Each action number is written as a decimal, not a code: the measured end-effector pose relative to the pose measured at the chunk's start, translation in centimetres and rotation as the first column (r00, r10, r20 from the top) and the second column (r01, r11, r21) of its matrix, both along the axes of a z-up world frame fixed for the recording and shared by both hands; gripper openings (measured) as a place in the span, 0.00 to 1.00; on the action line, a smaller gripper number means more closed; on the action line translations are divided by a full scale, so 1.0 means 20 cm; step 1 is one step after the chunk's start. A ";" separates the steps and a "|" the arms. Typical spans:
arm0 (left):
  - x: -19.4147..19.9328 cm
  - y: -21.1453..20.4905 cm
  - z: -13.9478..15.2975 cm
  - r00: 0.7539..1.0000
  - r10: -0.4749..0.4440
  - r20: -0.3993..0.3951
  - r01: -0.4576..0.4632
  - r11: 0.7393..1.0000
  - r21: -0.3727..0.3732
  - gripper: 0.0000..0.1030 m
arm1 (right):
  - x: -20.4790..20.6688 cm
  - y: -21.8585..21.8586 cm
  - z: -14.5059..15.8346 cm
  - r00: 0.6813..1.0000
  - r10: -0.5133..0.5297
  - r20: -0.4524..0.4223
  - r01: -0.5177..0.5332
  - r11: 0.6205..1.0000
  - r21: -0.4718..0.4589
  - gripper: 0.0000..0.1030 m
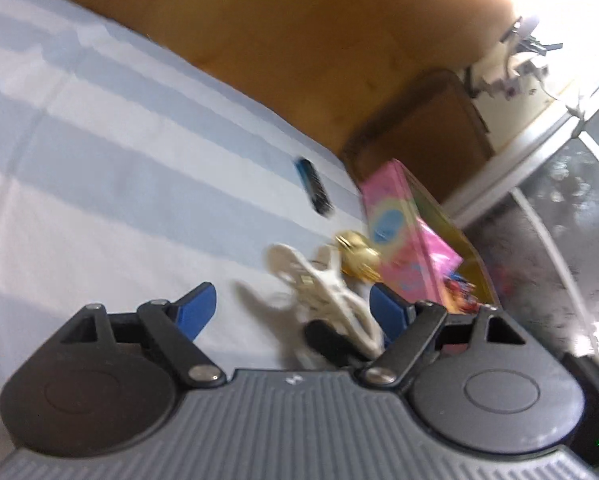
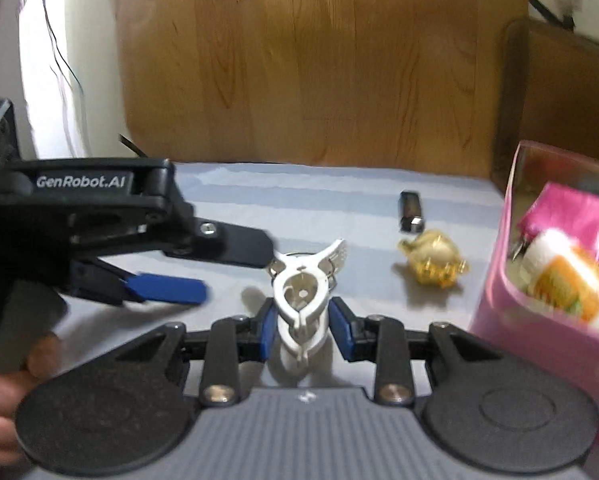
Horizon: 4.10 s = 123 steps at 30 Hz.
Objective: Organize rigid objects
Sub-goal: 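Carry the white clip into the pink tin and release it, then move the right tool to the gold piggy figure and grasp it, then carry the gold piggy into the pink tin and open the right tool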
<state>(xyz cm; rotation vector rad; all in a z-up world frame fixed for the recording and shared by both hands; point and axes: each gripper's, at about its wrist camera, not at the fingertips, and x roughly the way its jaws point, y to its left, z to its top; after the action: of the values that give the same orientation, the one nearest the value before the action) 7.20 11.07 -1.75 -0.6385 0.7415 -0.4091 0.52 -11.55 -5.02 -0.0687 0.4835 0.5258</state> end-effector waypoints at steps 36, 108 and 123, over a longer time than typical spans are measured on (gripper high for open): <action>0.17 -0.87 0.36 0.944 -0.226 0.240 0.156 0.947 0.282 0.51 | -0.12 -0.85 0.13 0.844 -0.491 0.216 0.451 0.867 0.212 0.49; -0.26 -0.29 -0.02 0.968 -0.249 -0.035 0.251 0.965 0.074 0.50 | -0.30 -0.21 -0.07 0.988 0.151 0.009 -0.149 0.982 -0.118 0.40; 0.04 -0.93 0.31 0.872 -0.470 0.138 0.452 0.880 0.146 0.46 | -0.30 -0.66 0.15 0.943 -0.201 0.267 0.212 0.977 -0.013 0.40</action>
<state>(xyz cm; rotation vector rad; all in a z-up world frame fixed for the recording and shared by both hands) 7.92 -7.46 4.41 -0.3100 0.7450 -0.8495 -5.38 -24.81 -2.12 -0.1250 0.2361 0.2941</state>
